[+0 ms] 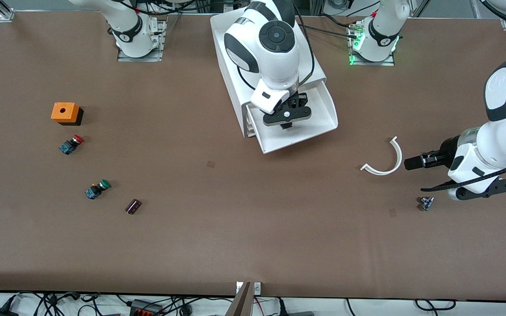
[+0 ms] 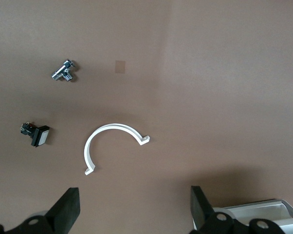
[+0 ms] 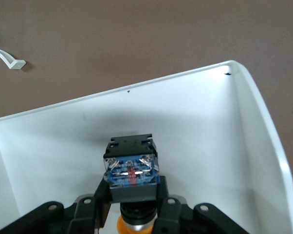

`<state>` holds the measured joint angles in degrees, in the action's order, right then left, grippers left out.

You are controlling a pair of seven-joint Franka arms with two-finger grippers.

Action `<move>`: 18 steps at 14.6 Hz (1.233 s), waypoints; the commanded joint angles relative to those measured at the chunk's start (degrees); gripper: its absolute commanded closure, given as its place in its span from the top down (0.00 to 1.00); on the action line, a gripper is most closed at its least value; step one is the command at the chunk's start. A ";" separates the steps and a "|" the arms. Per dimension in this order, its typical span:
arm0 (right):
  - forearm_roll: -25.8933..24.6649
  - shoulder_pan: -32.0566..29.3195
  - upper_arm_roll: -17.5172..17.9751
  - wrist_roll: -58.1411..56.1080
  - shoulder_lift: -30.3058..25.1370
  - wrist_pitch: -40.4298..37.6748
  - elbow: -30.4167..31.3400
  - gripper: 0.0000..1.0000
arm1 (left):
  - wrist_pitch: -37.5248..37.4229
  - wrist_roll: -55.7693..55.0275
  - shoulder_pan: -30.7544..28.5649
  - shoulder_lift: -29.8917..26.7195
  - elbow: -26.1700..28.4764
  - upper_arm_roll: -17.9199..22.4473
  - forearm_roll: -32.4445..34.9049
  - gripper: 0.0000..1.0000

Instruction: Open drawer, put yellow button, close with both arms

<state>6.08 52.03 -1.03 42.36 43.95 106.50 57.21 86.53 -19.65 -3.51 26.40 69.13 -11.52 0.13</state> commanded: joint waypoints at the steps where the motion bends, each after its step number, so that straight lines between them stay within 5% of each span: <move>1: 0.25 0.61 0.15 2.02 1.75 1.52 -1.22 0.00 | -0.49 -0.65 -0.36 -0.91 0.83 -0.61 1.36 1.00; 3: 0.16 0.61 0.33 2.02 1.84 1.52 -1.22 0.00 | -0.49 -0.74 -0.19 -1.26 0.83 -0.61 1.36 1.00; 4: 0.16 0.52 0.33 2.02 1.75 1.43 -1.22 0.39 | -0.49 -0.91 -0.01 -1.35 0.83 -0.61 1.36 1.00; 5: 0.08 0.52 0.07 2.11 1.66 1.17 -1.22 0.99 | -0.40 -1.00 0.08 -1.35 0.83 -0.61 1.36 1.00; 11: 0.16 -0.79 -0.29 4.57 0.17 -0.67 -5.96 1.00 | -0.66 -1.18 0.34 -1.53 0.83 -0.88 1.36 1.00; 15: -0.01 -8.07 -0.11 3.17 -1.50 -4.62 -8.78 1.00 | -2.50 -1.27 0.61 -1.44 0.83 -1.49 0.23 1.00; 18: -4.91 -10.81 -2.39 -3.75 -2.29 -8.67 -8.35 1.00 | -7.33 -1.62 0.87 -0.91 1.87 -1.93 -4.78 1.00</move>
<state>4.21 42.08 -2.50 42.39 41.87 100.05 49.02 81.85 -20.16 -2.65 26.14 69.25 -12.91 -2.16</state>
